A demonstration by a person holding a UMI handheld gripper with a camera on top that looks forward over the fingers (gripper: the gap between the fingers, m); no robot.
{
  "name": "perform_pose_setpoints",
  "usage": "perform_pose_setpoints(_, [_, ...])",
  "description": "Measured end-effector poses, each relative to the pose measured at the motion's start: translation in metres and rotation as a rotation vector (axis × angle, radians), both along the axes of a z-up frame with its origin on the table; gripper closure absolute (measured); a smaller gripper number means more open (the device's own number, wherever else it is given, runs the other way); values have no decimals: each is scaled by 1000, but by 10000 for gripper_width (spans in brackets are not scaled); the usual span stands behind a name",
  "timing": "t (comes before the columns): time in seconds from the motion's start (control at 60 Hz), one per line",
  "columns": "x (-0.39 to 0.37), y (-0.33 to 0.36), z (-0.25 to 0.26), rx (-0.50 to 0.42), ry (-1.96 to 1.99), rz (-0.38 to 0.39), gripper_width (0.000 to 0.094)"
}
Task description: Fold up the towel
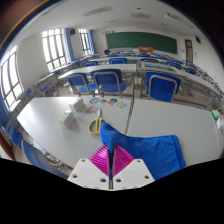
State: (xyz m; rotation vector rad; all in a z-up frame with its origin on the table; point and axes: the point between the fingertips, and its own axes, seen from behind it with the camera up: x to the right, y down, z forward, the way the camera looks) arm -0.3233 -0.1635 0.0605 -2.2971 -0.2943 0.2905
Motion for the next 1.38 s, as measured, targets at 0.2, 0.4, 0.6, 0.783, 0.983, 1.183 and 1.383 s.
perform_pose_setpoints(0.2, [59, 34, 45, 27, 107, -83, 905])
perform_pose_setpoints(0.4, [162, 49, -17, -47, -56, -167, 560])
perform_pose_setpoints(0.6, [213, 35, 6, 16, -188, -184, 85])
perform_pose_setpoints(0.783, [195, -11, 60, 90, -212, -183, 85])
perform_pose_setpoints(0.983, [164, -75, 110, 143, -224, -241, 83])
perform_pose_setpoints(1.183, [149, -135, 139, 168, -230, -300, 85])
perform_pose_setpoints(1.383, [143, -163, 155, 195, -242, -320, 84])
